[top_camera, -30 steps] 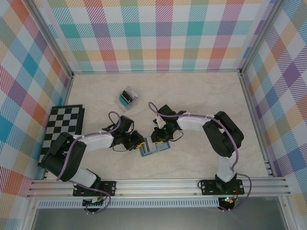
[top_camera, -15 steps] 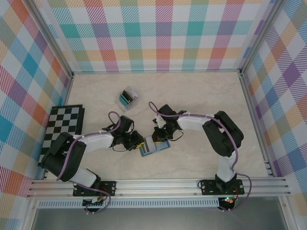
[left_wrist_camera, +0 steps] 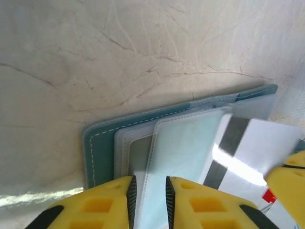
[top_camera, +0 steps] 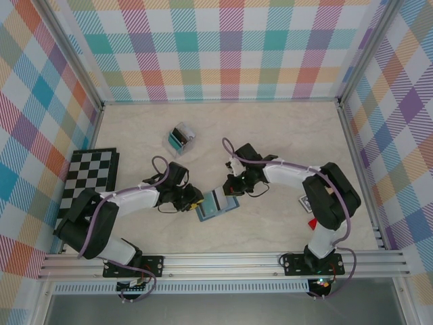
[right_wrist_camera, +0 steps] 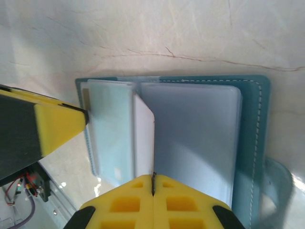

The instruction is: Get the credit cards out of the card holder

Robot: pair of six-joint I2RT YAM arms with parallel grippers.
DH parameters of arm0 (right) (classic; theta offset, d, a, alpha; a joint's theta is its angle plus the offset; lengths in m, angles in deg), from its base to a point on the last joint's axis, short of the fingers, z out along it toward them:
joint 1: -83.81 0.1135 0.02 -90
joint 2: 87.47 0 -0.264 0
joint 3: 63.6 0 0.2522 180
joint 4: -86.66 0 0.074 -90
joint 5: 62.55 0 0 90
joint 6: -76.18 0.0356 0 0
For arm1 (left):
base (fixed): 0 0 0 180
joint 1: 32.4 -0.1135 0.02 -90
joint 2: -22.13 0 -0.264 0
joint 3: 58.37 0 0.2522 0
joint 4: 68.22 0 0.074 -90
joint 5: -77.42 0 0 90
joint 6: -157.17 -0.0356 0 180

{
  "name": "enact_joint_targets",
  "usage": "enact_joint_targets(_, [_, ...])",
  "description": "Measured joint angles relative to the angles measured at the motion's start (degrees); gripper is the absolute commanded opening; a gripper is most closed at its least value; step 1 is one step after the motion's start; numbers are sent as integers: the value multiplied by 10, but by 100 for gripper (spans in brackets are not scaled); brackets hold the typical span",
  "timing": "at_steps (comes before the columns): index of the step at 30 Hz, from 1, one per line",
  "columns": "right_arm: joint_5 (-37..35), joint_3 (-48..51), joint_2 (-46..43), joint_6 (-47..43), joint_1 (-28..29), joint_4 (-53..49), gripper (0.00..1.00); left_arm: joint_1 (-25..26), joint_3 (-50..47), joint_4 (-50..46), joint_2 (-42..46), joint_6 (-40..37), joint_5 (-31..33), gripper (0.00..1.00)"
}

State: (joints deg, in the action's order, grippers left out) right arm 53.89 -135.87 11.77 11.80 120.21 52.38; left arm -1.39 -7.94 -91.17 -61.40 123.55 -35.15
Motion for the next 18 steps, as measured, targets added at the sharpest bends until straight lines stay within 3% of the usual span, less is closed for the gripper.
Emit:
enact_joint_targets(6, [24, 26, -77, 12, -34, 24, 0, -1, 40, -43, 56, -7, 6, 54])
enact_joint_targets(13, [113, 33, -97, 70, -65, 88, 0, -14, 56, -18, 121, 1, -23, 82])
enact_joint_targets(18, [186, 33, -97, 133, -82, 150, 0, -27, 56, 34, 124, 14, -73, 86])
